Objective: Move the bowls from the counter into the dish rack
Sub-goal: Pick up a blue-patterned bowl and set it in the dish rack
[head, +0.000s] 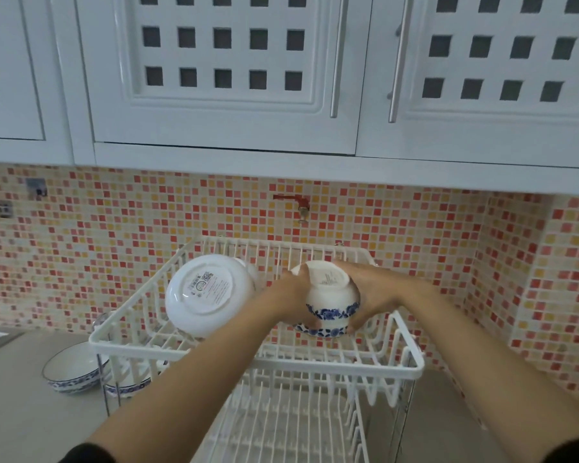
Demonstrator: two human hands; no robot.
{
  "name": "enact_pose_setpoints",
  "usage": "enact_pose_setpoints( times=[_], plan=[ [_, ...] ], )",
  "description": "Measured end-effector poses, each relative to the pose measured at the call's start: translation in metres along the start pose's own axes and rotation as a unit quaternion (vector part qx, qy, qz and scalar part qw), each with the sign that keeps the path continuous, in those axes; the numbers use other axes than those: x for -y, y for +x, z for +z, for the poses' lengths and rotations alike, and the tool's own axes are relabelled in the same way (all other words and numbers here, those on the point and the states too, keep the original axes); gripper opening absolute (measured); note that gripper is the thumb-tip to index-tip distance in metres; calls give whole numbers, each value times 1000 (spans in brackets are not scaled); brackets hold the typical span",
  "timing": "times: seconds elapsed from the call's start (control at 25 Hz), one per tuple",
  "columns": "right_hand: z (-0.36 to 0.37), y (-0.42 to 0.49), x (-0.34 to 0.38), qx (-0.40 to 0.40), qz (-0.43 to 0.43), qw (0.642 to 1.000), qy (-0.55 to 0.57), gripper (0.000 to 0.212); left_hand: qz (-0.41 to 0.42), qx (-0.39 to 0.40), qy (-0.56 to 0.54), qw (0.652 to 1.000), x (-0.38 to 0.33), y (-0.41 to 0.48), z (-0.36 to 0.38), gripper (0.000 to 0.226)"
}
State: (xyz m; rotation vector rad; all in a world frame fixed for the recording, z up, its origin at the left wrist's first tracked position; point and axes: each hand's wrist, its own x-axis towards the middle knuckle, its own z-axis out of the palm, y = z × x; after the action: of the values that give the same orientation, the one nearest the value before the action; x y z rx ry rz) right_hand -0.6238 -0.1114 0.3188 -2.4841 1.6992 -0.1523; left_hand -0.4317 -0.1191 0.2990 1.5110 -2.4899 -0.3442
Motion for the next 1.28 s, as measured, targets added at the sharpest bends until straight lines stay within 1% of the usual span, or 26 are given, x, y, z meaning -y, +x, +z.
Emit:
enact_pose_setpoints(
  times=[0.12, 0.24, 0.44, 0.72, 0.84, 0.96, 1.04, 1.12, 1.2, 1.28],
  plan=[
    [1, 3, 3, 17, 3, 999, -28, 113, -8, 20, 12, 1000, 6, 0, 4, 118],
    [4, 5, 4, 22, 19, 999, -43, 114, -10, 29, 19, 999, 9, -2, 4, 115],
    [7, 8, 1, 20, 39, 995, -85, 138, -11, 32, 33, 999, 9, 0, 5, 115],
    [8, 5, 3, 29, 49, 994, -96, 133, -23, 32, 46, 998, 7, -5, 7, 116],
    [6, 4, 4, 30, 64, 992, -102, 137, -33, 44, 62, 997, 3, -7, 5, 118],
    [5, -4, 12, 31, 80, 990, -113, 135, -20, 33, 68, 997, -2, -18, -1, 110],
    [0, -12, 17, 32, 95, 988, -116, 130, 9, 1, 52, 999, -4, -31, -14, 92],
    [-8, -20, 31, 14, 103, 988, -110, 111, 32, -45, 34, 998, 0, -46, -32, 73],
    [-16, -27, 59, -31, 97, 991, -89, 90, 37, -86, 17, 995, 11, -65, -50, 59],
    [-18, -27, 99, -94, 74, 990, -75, 69, 38, -112, 6, 993, 32, -89, -66, 56]
  ],
)
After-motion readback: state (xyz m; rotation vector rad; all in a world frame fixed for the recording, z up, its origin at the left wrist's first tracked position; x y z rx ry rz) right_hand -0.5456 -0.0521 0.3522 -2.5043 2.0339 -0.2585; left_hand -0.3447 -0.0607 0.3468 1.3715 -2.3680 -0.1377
